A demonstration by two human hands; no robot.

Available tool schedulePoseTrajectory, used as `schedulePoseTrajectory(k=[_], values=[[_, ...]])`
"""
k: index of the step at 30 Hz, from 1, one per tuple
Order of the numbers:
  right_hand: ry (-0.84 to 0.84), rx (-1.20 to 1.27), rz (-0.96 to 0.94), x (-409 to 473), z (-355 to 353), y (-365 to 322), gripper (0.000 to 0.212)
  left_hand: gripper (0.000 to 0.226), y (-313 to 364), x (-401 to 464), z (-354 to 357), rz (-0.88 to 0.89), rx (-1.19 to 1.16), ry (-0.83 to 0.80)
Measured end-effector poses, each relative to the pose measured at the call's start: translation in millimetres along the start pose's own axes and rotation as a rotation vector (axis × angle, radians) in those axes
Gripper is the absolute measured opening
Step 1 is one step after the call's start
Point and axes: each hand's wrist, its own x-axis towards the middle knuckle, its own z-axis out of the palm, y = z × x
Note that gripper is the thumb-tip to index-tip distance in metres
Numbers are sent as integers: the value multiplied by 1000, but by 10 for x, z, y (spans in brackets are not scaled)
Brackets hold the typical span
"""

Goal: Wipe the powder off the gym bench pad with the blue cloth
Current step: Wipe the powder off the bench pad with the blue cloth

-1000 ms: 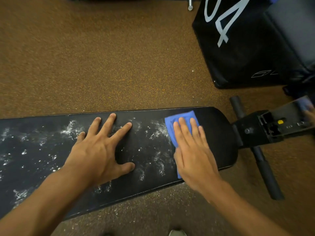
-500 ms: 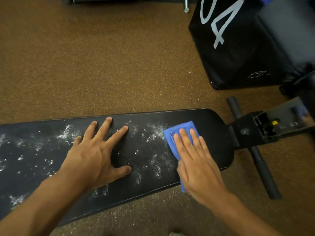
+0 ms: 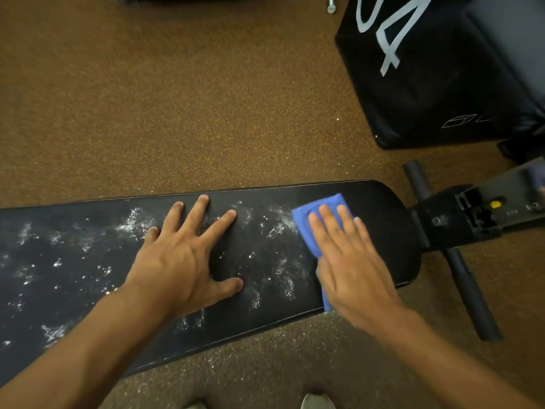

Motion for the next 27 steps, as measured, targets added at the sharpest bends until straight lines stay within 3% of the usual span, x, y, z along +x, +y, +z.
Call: schedulePoseTrajectory(k=[4, 10, 12, 16, 20, 23, 25, 27], values=[[89, 35, 254, 486, 7, -229, 69, 115, -3, 13, 15, 7, -13, 7], [-19, 22, -85, -193, 13, -320, 66, 114, -2, 9, 15, -2, -12, 9], [4, 13, -29, -88, 28, -127, 66, 114, 10, 16, 0, -5, -3, -2], [82, 25, 270, 542, -4, -228, 70, 115, 9, 25, 22, -8, -11, 2], [35, 56, 92, 261, 39, -622, 68, 116, -2, 22, 35, -12, -21, 11], [-20, 48, -53, -146, 36, -511, 67, 116, 12, 16, 13, -17, -17, 0], [4, 40, -31, -80, 45, -312, 67, 116, 11, 15, 5, -12, -12, -5], [49, 30, 112, 237, 22, -257, 67, 115, 1, 13, 8, -5, -13, -2]])
